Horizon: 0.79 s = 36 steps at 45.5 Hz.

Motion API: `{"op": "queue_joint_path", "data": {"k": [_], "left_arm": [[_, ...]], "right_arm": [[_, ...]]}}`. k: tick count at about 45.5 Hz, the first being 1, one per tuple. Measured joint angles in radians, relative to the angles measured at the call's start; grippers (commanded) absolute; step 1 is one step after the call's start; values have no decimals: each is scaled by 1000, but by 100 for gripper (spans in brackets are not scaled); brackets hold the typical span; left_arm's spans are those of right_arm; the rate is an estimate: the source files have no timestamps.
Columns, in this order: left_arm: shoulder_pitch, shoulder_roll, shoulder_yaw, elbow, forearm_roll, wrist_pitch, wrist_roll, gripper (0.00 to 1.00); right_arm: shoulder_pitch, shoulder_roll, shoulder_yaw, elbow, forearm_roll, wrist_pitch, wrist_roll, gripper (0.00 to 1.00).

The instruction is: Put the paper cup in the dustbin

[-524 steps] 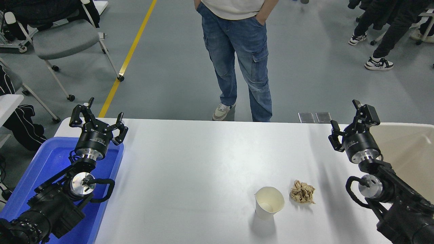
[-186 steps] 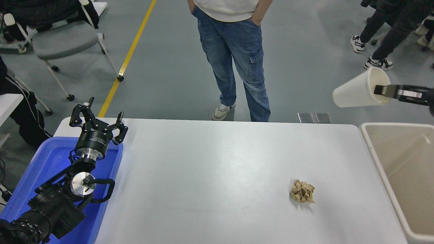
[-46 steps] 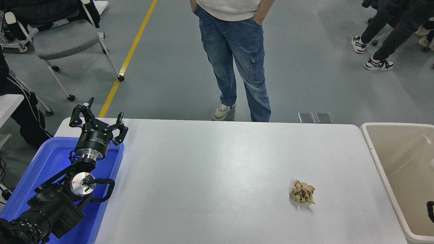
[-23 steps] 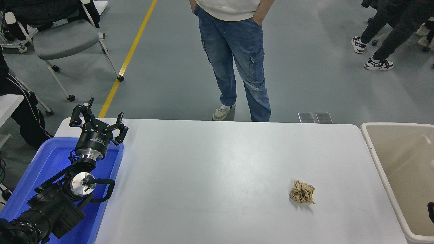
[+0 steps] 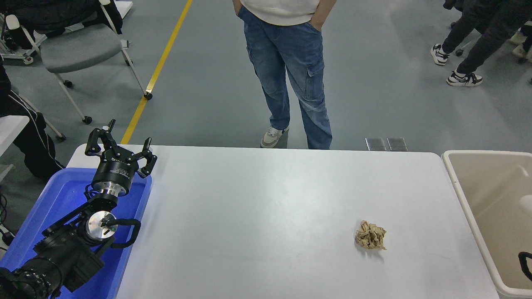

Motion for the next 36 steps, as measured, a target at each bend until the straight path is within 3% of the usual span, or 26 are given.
{"op": "queue_joint_path", "data": {"k": [2,4,5,6,8,9,12,22,23,24,26,27,32,33,34,35,36], "left_arm": [[0,0,0,0,0,0,0,100],[0,0,0,0,0,0,0,100],[0,0,0,0,0,0,0,100],[0,0,0,0,0,0,0,100],[0,0,0,0,0,0,0,100],[0,0,0,0,0,0,0,100],[0,0,0,0,0,0,0,100],[0,0,0,0,0,0,0,100],[0,0,0,0,0,0,0,100],[0,0,0,0,0,0,0,100],[0,0,0,0,0,0,0,100],[0,0,0,0,0,0,0,100],[0,0,0,0,0,0,0,100],[0,0,0,0,0,0,0,100],[0,0,0,0,0,0,0,100],[0,0,0,0,0,0,0,100],[0,0,0,0,0,0,0,100]], "right_arm": [[0,2,-3,0,-3,-1,0,28],[-1,5,-9,0,-11,-1,1,29],[-1,6,-11,0,-16,-1,1,34],[-1,8,-12,0,-22,0,2,47],[-2,10,-14,0,-36,0,2,82],[-2,11,-14,0,-43,0,2,91],[-2,15,-14,0,-61,-3,3,99],[0,19,-10,-2,-91,-9,4,97],[0,20,-10,-3,-93,-9,4,90],[0,20,-10,-3,-94,-10,4,72],[0,20,-10,-3,-97,-10,5,9],[0,21,-10,-3,-98,-10,5,0],[-2,21,-11,0,-105,4,5,0],[-3,21,-11,1,-106,7,5,10],[-5,21,-11,1,-107,10,5,51],[-5,22,-11,1,-108,12,5,83],[-6,22,-11,0,-108,12,5,93]]}}
